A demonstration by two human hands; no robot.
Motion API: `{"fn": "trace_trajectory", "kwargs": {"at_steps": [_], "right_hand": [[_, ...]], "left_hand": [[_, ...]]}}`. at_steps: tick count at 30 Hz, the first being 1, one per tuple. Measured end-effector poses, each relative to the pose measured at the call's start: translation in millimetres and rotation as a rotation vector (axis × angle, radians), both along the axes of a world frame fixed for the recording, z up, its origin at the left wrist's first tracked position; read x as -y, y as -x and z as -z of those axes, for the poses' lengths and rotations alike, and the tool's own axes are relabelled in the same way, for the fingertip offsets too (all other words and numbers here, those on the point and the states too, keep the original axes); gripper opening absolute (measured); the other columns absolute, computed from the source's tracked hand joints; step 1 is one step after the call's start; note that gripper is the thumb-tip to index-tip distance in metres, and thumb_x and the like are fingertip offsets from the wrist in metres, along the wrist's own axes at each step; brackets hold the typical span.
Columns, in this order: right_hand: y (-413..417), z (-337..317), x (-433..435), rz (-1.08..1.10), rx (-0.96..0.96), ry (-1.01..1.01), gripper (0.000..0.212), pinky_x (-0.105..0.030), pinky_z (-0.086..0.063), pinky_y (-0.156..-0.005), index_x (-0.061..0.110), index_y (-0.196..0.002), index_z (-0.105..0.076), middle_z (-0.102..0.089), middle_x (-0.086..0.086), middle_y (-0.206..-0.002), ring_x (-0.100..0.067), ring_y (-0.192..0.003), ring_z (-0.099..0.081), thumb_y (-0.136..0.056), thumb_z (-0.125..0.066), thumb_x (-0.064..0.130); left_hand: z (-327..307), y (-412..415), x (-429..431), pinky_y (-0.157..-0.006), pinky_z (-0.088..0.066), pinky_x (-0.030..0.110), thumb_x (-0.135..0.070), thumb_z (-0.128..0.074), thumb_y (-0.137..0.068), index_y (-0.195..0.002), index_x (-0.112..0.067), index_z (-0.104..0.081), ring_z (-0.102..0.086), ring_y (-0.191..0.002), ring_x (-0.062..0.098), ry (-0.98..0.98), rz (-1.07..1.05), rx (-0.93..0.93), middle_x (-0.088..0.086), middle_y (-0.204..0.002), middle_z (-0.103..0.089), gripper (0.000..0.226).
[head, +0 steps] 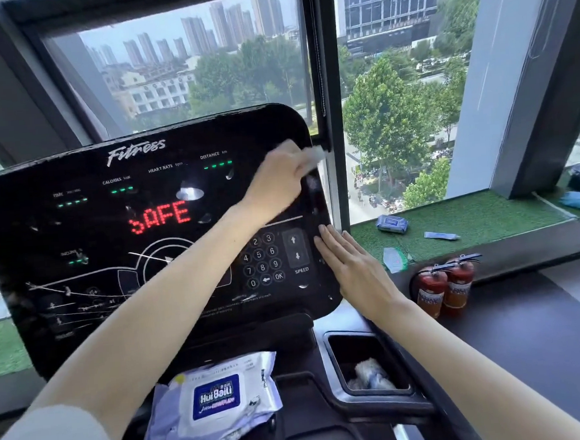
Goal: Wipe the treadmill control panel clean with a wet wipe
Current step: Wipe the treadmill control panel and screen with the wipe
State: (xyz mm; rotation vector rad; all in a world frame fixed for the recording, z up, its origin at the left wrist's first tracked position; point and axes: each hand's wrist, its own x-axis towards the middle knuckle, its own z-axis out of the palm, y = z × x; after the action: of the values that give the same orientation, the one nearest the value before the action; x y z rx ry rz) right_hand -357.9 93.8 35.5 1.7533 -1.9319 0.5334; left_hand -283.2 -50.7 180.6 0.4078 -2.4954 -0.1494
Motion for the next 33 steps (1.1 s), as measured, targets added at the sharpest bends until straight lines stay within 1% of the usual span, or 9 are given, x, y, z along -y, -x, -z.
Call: {"fn": "trace_trajectory", "kwargs": {"at_steps": [2, 6, 8, 11, 15, 19, 24, 28, 33], "right_hand": [[-2, 2, 0, 0.003, 0.013, 0.007, 0.077, -0.047, -0.033, -0.105, -0.006, -0.13, -0.048, -0.042, -0.023, -0.139, -0.033, -0.129, -0.041, -0.055, -0.063, -0.02], [0, 1, 0, -0.002, -0.005, 0.007, 0.077, -0.046, -0.031, -0.107, -0.006, -0.131, -0.047, -0.041, -0.024, -0.14, -0.033, -0.131, -0.039, -0.057, -0.064, -0.018], [-1, 1, 0, 0.004, -0.006, -0.001, 0.078, -0.045, -0.03, -0.108, -0.005, -0.132, -0.046, -0.04, -0.023, -0.141, -0.032, -0.132, -0.038, -0.057, -0.064, -0.018], [-3, 2, 0, 0.011, 0.0, 0.003, 0.078, -0.046, -0.03, -0.107, -0.006, -0.132, -0.045, -0.04, -0.023, -0.141, -0.033, -0.131, -0.038, -0.057, -0.063, -0.018], [-2, 0, 1, 0.011, -0.012, -0.009, 0.076, -0.047, -0.032, -0.106, -0.007, -0.13, -0.047, -0.042, -0.025, -0.139, -0.034, -0.129, -0.041, -0.056, -0.065, -0.015], [-4, 0, -1, 0.018, -0.001, -0.012, 0.081, -0.046, -0.027, -0.108, -0.006, -0.132, -0.045, -0.04, -0.024, -0.141, -0.033, -0.132, -0.037, -0.054, -0.062, -0.019], [-3, 2, -1, 0.002, 0.033, -0.019, 0.08, -0.043, -0.026, -0.11, -0.006, -0.133, -0.044, -0.039, -0.024, -0.141, -0.033, -0.132, -0.036, -0.054, -0.059, -0.018], [-5, 1, -1, -0.006, 0.069, -0.021, 0.087, -0.043, -0.025, -0.11, -0.006, -0.134, -0.042, -0.036, -0.023, -0.143, -0.031, -0.135, -0.031, -0.05, -0.06, -0.021], [-3, 20, -11, -0.004, 0.199, 0.033, 0.074, -0.032, -0.015, -0.115, -0.005, -0.136, -0.038, -0.031, -0.02, -0.147, -0.029, -0.137, -0.029, -0.063, -0.044, -0.016]], "left_hand": [[2, 1, -1, -0.073, -0.05, 0.036, -0.005, -0.049, -0.095, -0.12, -0.022, -0.062, -0.052, -0.076, 0.019, 0.034, -0.032, -0.062, 0.005, -0.085, -0.049, 0.033], [31, -7, -23, -0.062, -0.046, 0.029, 0.007, -0.043, -0.089, -0.107, -0.019, -0.062, -0.054, -0.077, 0.022, 0.14, 0.145, 0.328, 0.002, -0.089, -0.048, 0.037], [19, -3, -11, -0.063, -0.047, 0.03, 0.001, -0.044, -0.092, -0.112, -0.025, -0.062, -0.052, -0.074, 0.019, 0.104, 0.051, 0.189, 0.001, -0.086, -0.047, 0.037], [15, -3, -5, -0.071, -0.05, 0.039, -0.002, -0.05, -0.093, -0.114, -0.015, -0.064, -0.052, -0.077, 0.021, 0.036, -0.043, -0.069, 0.004, -0.086, -0.049, 0.028], [39, -12, -28, -0.07, -0.049, 0.034, 0.003, -0.048, -0.09, -0.115, -0.025, -0.06, -0.055, -0.082, 0.021, 0.075, 0.138, 0.234, 0.002, -0.093, -0.052, 0.039], [25, -6, -7, -0.076, -0.051, 0.038, -0.004, -0.049, -0.094, -0.118, -0.024, -0.061, -0.055, -0.082, 0.019, -0.05, -0.049, -0.076, 0.002, -0.089, -0.053, 0.034], [44, -16, -29, -0.067, -0.047, 0.032, 0.006, -0.046, -0.089, -0.117, -0.027, -0.058, -0.048, -0.079, 0.016, 0.087, 0.133, 0.235, 0.001, -0.088, -0.048, 0.046], [21, -4, -6, -0.075, -0.048, 0.033, 0.0, -0.049, -0.092, -0.118, -0.018, -0.062, -0.054, -0.083, 0.019, -0.02, -0.056, -0.061, 0.002, -0.09, -0.052, 0.034], [63, -15, -32, -0.067, -0.043, 0.027, 0.01, -0.046, -0.087, -0.117, -0.021, -0.059, -0.05, -0.078, 0.02, 0.067, 0.13, 0.235, -0.002, -0.086, -0.041, 0.045]]}}
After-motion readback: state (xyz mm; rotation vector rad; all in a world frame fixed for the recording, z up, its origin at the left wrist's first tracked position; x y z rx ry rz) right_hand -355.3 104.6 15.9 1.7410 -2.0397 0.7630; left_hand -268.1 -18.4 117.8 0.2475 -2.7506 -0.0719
